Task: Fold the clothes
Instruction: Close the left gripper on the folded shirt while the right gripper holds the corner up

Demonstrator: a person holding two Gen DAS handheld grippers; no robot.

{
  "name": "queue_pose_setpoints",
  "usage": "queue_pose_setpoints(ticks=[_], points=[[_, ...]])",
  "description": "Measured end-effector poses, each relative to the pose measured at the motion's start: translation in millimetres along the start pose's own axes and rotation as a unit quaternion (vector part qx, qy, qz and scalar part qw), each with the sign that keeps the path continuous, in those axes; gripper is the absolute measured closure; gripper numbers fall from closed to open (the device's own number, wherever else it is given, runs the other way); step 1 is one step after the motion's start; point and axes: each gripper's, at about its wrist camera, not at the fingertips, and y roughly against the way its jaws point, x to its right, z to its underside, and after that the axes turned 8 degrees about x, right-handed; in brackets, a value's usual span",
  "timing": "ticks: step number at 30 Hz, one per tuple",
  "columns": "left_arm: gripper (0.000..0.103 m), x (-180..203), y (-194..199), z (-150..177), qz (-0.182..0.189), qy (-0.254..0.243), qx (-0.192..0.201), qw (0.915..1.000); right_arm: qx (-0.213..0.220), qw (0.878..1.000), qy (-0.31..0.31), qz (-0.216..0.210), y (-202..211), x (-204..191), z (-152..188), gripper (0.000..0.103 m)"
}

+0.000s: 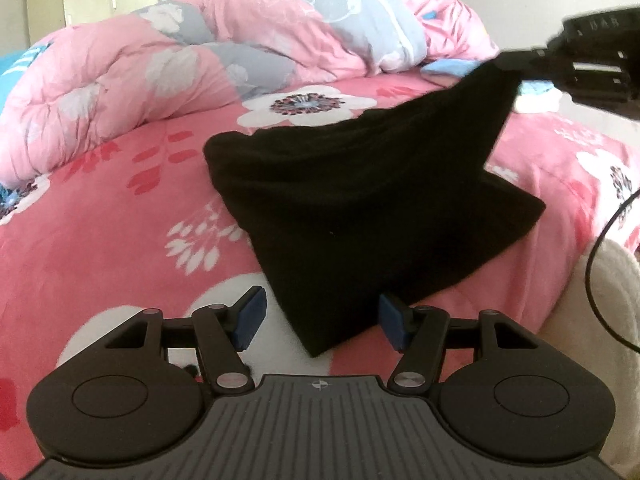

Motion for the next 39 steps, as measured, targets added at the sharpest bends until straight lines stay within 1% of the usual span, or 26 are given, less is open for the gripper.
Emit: queue_pose_setpoints(ticks=[2, 5, 8, 12, 16, 20, 22, 23, 24, 25, 26, 28, 34, 36, 38, 39], points=[[0.042, 6, 0, 1, -0.001, -0.012, 0.003, 0.9999, 0.003, 1.000, -0.002, -0.003, -1, 0, -2, 0.099], [0.042, 12, 0, 2, -0.018, -0.020, 0.010, 0.9996, 0.004, 1.000, -0.004, -0.005, -1, 1, -3, 0.099], [0.043, 10, 1, 0, -0.037, -0.009, 0.023, 0.9990, 0.005, 1.000, -0.007, -0.006, 0, 2, -3, 0.099], [0.043, 1, 8, -4, -0.048, 0.010, 0.043, 0.9979, 0.006, 1.000, -0.009, -0.004, 1, 4, -3, 0.099], [0.043, -5, 10, 0, -0.042, 0.024, 0.032, 0.9983, 0.003, 1.000, -0.016, -0.003, 2, 7, -2, 0.099], [0.044, -10, 10, 10, -0.049, 0.031, 0.014, 0.9982, 0.002, 1.000, -0.017, 0.000, 3, 8, 0, 0.099], [0.055, -13, 11, 14, -0.045, 0.039, 0.008, 0.9982, 0.000, 1.000, -0.018, 0.002, 3, 10, 1, 0.099], [0.058, -14, 13, 14, -0.041, 0.043, 0.008, 0.9982, -0.002, 1.000, -0.018, 0.004, 3, 10, 3, 0.099], [0.064, -15, 14, 15, -0.038, 0.042, 0.010, 0.9983, -0.004, 1.000, -0.017, 0.007, 4, 11, 4, 0.099], [0.073, -15, 15, 15, -0.036, 0.042, 0.012, 0.9984, -0.006, 1.000, -0.018, 0.010, 4, 12, 6, 0.099], [0.077, -15, 16, 15, -0.032, 0.042, 0.014, 0.9985, -0.010, 1.000, -0.020, 0.013, 4, 14, 9, 0.099], [0.089, -14, 17, 16, -0.022, 0.040, 0.014, 0.9989, -0.017, 0.999, -0.023, 0.020, 5, 18, 15, 0.099], [0.100, -13, 20, 16, -0.013, 0.026, 0.023, 0.9993, -0.053, 0.996, -0.032, 0.061, 4, 37, 42, 0.099], [0.101, -14, 24, 14, -0.012, 0.021, 0.029, 0.9993, -0.064, 0.995, -0.043, 0.071, 3, 44, 48, 0.099], [0.101, -15, 27, 12, -0.012, 0.016, 0.034, 0.9992, -0.066, 0.994, -0.053, 0.068, 6, 47, 50, 0.099], [0.101, -15, 29, 11, -0.011, 0.014, 0.037, 0.9992, -0.066, 0.994, -0.049, 0.068, 8, 45, 50, 0.099]])
